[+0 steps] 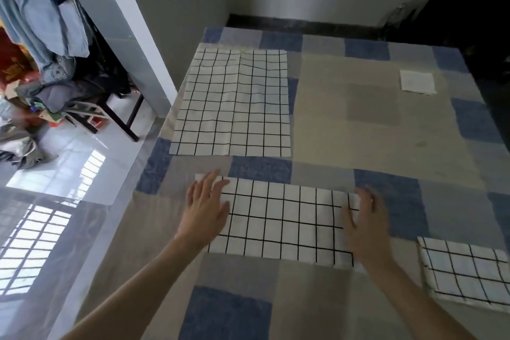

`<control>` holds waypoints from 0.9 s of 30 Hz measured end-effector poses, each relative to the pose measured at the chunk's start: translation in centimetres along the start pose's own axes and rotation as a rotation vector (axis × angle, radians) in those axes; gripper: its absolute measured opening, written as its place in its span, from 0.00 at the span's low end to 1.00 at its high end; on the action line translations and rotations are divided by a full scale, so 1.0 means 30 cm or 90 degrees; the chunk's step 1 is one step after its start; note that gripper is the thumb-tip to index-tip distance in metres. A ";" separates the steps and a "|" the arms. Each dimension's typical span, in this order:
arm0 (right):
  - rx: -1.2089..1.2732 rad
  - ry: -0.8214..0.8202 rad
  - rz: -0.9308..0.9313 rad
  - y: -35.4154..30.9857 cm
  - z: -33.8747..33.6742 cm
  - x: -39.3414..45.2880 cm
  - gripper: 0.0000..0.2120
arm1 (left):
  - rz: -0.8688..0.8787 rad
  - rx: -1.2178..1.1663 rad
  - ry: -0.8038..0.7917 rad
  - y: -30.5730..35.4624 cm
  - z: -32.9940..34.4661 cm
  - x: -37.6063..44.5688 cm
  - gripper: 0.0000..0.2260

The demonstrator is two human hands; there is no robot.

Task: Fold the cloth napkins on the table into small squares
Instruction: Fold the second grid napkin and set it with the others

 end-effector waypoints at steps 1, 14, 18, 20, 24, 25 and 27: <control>-0.025 -0.029 -0.045 -0.021 0.030 -0.035 0.22 | 0.052 0.014 -0.042 0.043 0.040 -0.028 0.21; -0.229 -0.144 -0.145 0.005 0.155 -0.088 0.32 | 0.058 0.118 -0.183 0.082 0.143 -0.056 0.27; -0.240 -0.151 -0.132 0.003 0.149 -0.090 0.33 | 0.061 0.110 -0.179 0.060 0.139 -0.038 0.28; -0.238 -0.152 -0.129 0.001 0.149 -0.090 0.33 | 0.068 0.115 -0.180 0.046 0.138 -0.027 0.29; -0.237 -0.153 -0.130 0.004 0.150 -0.083 0.33 | 0.077 0.118 -0.170 0.025 0.133 -0.010 0.30; -0.235 -0.153 -0.129 0.006 0.151 -0.081 0.33 | 0.077 0.118 -0.167 0.024 0.133 -0.010 0.30; -0.237 -0.154 -0.127 0.008 0.152 -0.076 0.33 | 0.078 0.119 -0.166 0.026 0.133 -0.014 0.30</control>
Point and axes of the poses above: each hand's wrist, its own x-axis towards the middle knuckle, its own z-axis out of the palm, y = z × x, the point moved 4 cm from there along x, towards the middle knuckle, and after that the axes turned 6 degrees about z, right-handed, at the moved point
